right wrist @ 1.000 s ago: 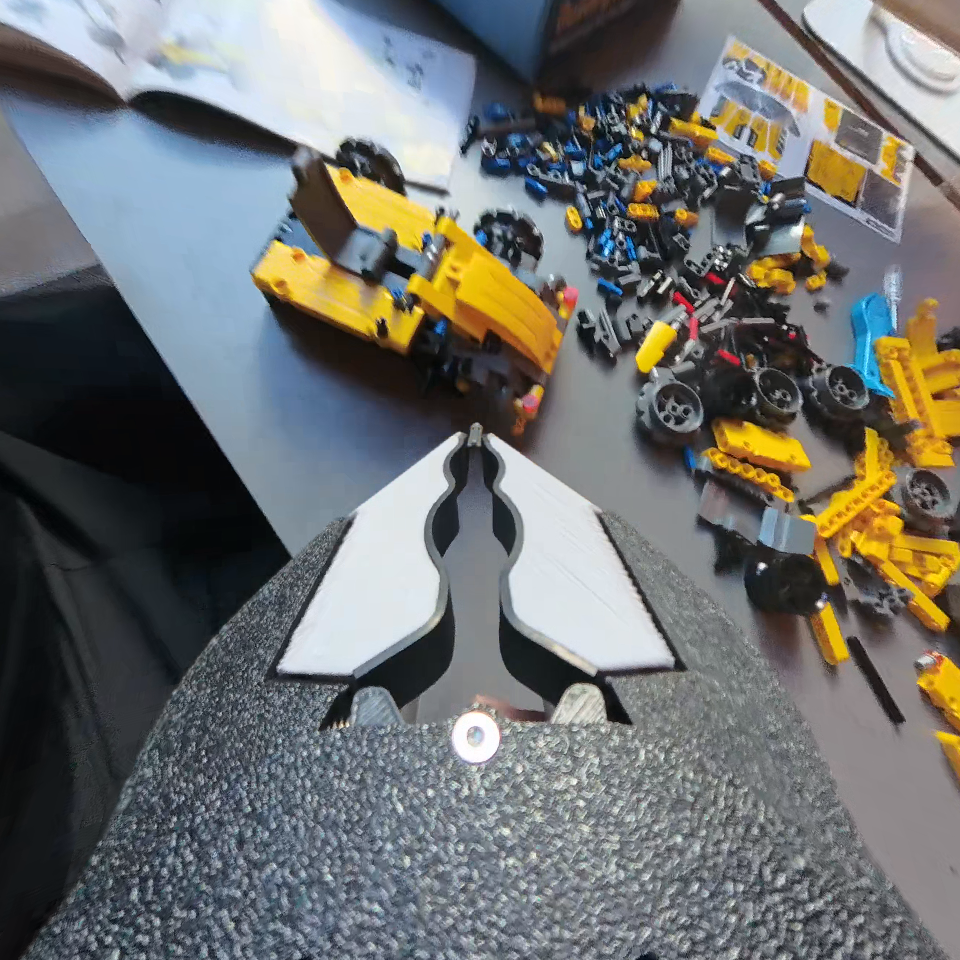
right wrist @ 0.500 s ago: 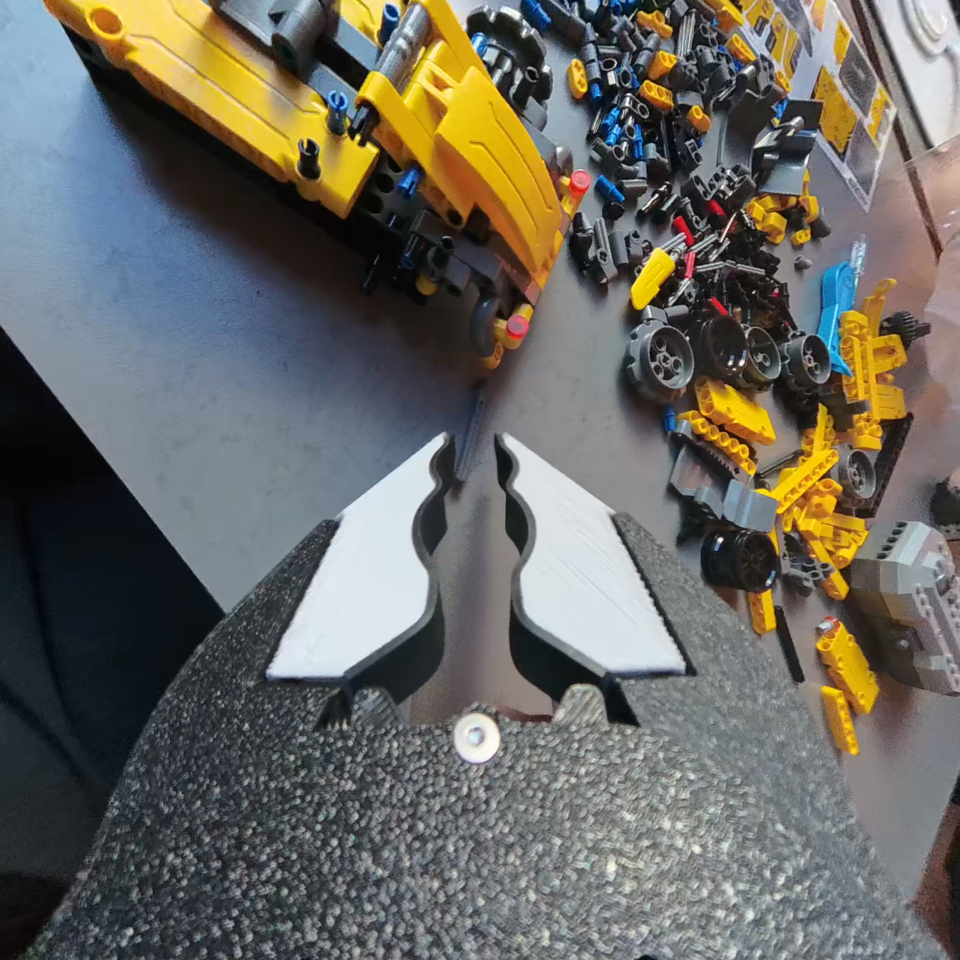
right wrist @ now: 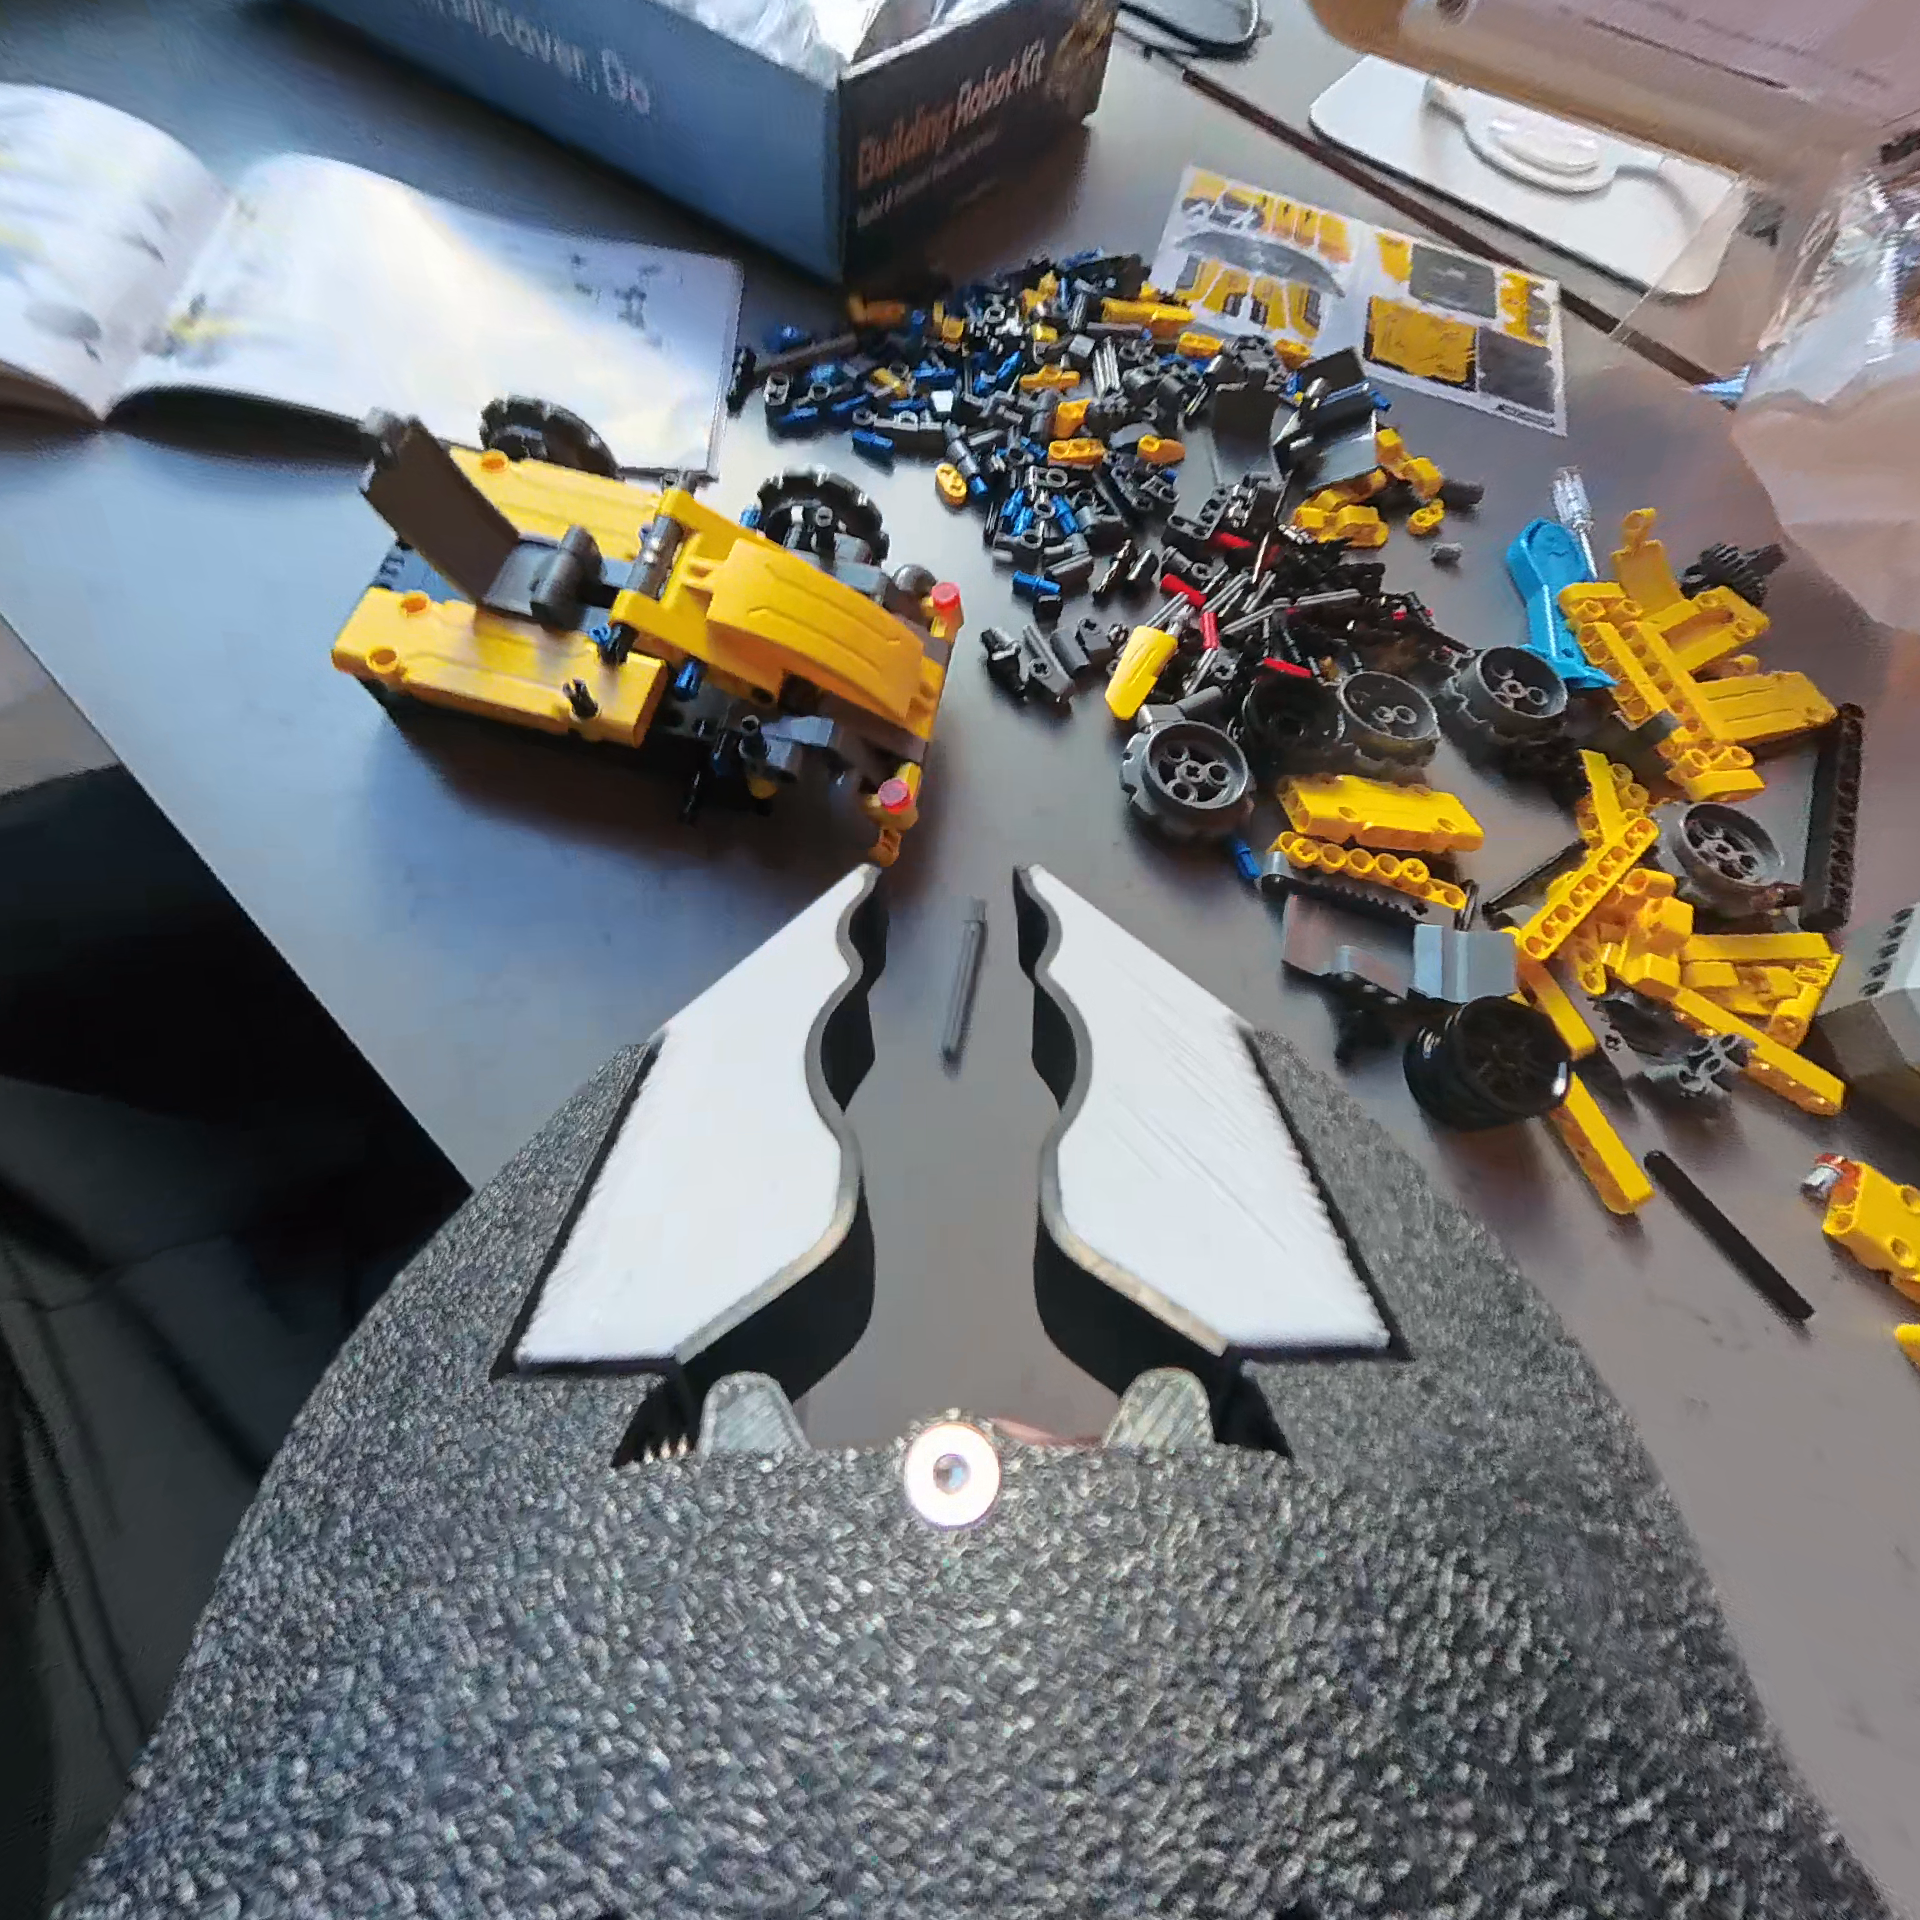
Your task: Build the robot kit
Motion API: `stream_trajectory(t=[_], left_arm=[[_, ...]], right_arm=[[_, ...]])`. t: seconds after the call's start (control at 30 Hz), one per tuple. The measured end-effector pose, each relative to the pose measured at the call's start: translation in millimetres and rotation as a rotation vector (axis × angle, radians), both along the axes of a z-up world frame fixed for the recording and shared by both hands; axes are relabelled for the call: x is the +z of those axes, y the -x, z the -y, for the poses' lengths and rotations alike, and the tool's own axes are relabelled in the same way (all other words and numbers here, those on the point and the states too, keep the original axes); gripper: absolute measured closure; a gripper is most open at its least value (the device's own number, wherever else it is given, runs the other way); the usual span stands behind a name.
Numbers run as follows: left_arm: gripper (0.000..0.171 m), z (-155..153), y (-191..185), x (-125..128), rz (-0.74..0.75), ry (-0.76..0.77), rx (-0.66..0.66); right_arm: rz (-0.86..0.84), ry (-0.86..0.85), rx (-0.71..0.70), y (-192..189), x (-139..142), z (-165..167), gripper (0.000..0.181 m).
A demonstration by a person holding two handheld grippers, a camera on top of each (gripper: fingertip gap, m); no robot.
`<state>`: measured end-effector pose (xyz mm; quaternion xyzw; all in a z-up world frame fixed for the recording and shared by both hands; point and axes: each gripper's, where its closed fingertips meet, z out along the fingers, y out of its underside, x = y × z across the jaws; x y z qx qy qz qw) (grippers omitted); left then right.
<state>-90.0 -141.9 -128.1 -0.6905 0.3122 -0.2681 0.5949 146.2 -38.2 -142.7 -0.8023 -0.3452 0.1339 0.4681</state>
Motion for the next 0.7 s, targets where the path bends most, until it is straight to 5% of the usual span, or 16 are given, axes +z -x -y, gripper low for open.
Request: stream_trajectory(t=[0.43,0.7], left_arm=[[0.164,0.4,-0.1,-1.6,-0.015,-0.008,-0.003],[0.164,2.2,-9.3,-12.9,-0.053,0.011,-0.013]], right_arm=[[-0.050,-0.065,-0.181,-38.6,28.8,-18.3,0.153],[-0.058,0.103,-0.390,-124.8,-10.4,1.1,0.147]])
